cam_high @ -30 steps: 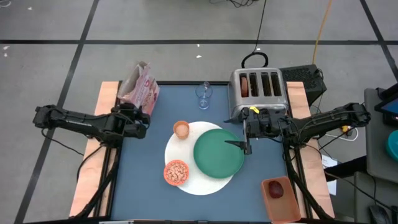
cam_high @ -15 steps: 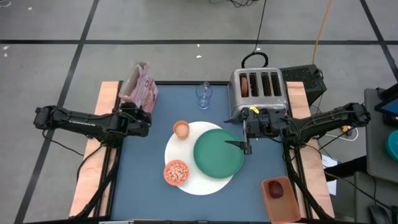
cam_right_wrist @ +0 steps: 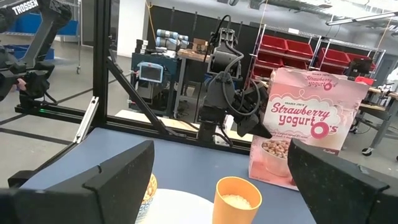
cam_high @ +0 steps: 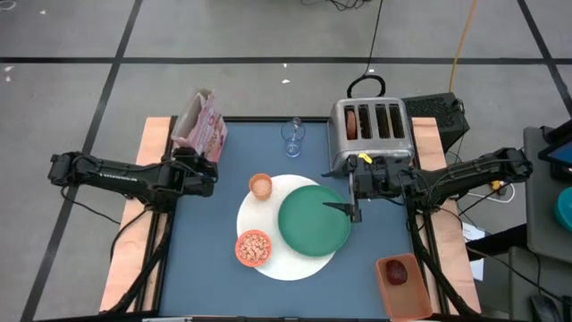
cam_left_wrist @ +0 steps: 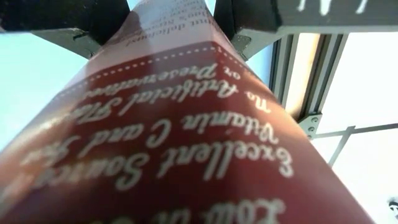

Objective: Arrange a breakfast setting
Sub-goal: Pour the cereal from the orange cereal box into the orange bowl

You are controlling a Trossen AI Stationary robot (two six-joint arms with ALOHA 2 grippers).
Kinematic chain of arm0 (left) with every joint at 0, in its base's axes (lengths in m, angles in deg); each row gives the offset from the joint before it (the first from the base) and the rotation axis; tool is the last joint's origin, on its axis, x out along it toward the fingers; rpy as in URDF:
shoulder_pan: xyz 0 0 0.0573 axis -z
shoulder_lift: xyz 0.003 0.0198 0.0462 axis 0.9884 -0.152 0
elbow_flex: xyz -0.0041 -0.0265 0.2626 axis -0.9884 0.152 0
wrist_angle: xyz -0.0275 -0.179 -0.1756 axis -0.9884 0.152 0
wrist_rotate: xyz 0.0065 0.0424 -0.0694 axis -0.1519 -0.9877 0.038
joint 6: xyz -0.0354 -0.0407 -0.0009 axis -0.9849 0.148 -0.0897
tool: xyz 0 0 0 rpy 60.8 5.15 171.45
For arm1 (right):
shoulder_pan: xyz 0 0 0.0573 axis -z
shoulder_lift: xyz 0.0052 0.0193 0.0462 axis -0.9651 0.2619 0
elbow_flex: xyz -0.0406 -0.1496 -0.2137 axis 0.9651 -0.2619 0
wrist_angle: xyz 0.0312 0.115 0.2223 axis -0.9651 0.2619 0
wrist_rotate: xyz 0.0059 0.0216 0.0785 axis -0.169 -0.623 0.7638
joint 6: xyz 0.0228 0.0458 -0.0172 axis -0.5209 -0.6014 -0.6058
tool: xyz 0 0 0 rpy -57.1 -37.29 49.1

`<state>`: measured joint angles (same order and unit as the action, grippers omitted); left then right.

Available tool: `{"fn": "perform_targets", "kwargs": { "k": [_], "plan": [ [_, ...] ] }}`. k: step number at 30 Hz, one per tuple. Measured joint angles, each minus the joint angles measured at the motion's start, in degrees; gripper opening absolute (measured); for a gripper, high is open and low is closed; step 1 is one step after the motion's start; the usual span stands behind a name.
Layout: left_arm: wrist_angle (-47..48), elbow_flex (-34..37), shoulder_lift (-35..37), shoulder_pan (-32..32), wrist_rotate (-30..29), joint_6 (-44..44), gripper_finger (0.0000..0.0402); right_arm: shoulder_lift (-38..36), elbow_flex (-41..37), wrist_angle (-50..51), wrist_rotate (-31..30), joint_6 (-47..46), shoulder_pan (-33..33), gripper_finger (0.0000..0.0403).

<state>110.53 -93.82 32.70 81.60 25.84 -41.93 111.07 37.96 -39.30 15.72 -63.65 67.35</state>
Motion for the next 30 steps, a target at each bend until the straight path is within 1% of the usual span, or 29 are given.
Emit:
{"fn": "perform_targets", "kwargs": {
  "k": [17, 20, 25, 30],
  "plan": [
    [-0.11, -0.04, 0.00, 0.00, 0.49, 0.94, 0.0171, 0.00, 0.00, 0.06, 0.02, 0.00, -0.01, 0.0357],
    [-0.07, -0.04, 0.00, 0.00, 0.53, 0.38, 0.0189, 0.00, 0.00, 0.06, 0.02, 0.00, 0.00, 0.0357],
    [-0.04, -0.02, -0.02, 0.00, 1.43, -0.31, 0.0240, 0.00, 0.00, 0.06, 0.00, 0.00, -0.02, 0.0357],
    [-0.07, -0.02, -0.02, 0.00, 1.72, -0.33, 0.0281, 0.00, 0.00, 0.06, 0.01, 0.00, 0.00, 0.0357]
  ]
}}
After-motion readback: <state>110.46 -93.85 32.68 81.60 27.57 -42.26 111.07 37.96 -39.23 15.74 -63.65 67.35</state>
